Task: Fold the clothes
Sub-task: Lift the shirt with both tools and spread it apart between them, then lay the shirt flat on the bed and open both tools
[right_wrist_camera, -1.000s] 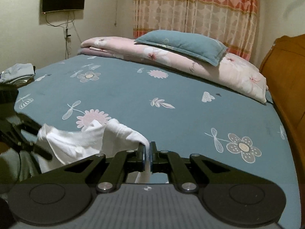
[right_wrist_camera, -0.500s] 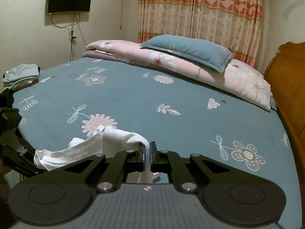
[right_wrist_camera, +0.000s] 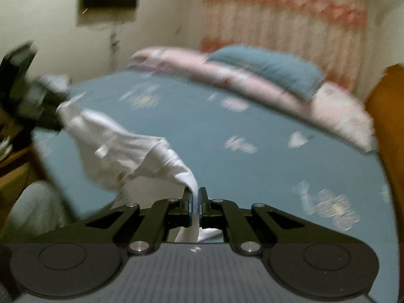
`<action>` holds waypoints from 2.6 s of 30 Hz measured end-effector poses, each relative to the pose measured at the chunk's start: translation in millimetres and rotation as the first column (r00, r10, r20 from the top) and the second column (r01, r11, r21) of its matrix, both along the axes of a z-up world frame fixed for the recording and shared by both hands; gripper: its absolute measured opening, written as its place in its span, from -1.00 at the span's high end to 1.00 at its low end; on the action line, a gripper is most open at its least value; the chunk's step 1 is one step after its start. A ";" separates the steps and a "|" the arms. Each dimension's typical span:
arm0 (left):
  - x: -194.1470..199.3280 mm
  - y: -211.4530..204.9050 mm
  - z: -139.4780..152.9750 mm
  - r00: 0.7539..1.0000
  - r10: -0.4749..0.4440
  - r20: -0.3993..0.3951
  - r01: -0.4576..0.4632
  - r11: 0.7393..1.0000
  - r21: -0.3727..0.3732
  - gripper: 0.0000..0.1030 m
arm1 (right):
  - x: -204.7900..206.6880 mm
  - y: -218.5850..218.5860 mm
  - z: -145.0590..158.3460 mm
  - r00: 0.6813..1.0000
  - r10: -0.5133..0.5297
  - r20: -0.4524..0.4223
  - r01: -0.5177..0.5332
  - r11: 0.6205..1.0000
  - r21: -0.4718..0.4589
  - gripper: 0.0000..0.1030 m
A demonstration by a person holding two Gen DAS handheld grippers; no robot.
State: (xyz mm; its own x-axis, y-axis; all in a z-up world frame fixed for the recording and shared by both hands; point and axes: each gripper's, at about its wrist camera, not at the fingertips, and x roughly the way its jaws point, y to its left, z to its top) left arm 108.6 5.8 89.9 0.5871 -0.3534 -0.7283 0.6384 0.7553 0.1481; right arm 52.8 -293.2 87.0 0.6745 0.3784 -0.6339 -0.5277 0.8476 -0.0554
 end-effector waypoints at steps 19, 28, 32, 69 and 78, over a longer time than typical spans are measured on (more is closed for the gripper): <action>-24.3 -15.4 68.1 0.983 -0.149 0.106 0.117 0.958 0.261 0.96 | 5.2 25.1 64.8 0.998 0.053 -0.019 -0.056 0.940 -0.338 0.92; -30.3 2.4 151.9 0.936 -0.114 0.333 0.064 0.986 0.156 0.96 | 6.6 20.7 145.2 0.970 -0.019 0.241 0.086 0.959 -0.272 0.92; 6.5 -10.0 121.3 0.962 -0.117 0.247 0.092 0.989 0.113 0.96 | 37.6 23.8 122.2 0.987 -0.001 0.163 0.038 0.973 -0.226 0.92; 360.1 -50.5 -126.9 0.981 0.184 -0.059 -0.177 0.979 0.100 0.96 | 380.1 -8.2 -123.4 0.950 -0.290 -0.116 0.251 0.930 -0.268 0.92; 430.7 -76.4 -177.8 0.971 0.223 -0.090 -0.207 0.966 0.157 0.95 | 456.2 -11.9 -176.1 0.924 -0.364 -0.117 0.324 0.908 -0.265 0.92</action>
State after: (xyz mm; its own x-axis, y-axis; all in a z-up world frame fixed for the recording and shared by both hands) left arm 539.3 -70.6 -87.9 0.5540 -0.1128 -0.8248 0.4812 0.8519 0.2067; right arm 509.1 -305.2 -89.1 0.6172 -0.0329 -0.7861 -0.2243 0.9503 -0.2159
